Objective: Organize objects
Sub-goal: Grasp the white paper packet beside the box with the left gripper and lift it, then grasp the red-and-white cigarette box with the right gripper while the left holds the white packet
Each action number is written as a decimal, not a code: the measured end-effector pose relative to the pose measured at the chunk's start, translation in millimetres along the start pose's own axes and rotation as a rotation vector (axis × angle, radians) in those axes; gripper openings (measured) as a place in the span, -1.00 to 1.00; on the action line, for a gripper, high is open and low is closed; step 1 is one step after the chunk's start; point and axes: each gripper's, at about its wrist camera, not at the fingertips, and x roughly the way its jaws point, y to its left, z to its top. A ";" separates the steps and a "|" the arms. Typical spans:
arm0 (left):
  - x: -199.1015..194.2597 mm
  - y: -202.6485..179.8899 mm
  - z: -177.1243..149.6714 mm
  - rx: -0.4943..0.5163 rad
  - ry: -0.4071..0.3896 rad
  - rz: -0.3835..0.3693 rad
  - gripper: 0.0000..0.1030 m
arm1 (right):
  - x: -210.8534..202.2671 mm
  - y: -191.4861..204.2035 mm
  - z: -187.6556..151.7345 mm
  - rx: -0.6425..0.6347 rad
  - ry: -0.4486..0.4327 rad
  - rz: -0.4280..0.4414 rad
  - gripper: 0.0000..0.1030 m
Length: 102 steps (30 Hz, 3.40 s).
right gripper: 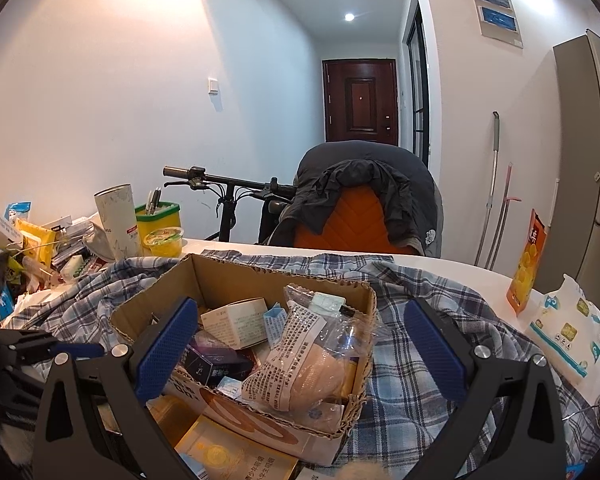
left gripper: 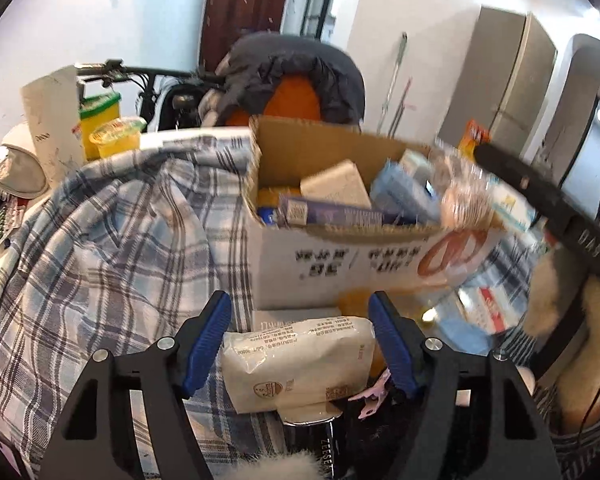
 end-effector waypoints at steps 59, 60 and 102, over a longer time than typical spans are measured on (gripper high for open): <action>-63.4 -11.2 1.6 0.056 -0.391 0.073 0.42 | 22.6 -44.9 -77.2 -0.094 0.668 0.122 0.99; -63.3 -11.4 1.6 0.056 -0.392 0.072 0.42 | 21.7 -45.7 -78.0 -0.091 0.669 0.127 0.99; -59.6 -12.8 1.4 0.066 -0.375 0.071 0.42 | 27.1 -84.2 -68.2 0.058 0.644 -0.017 0.94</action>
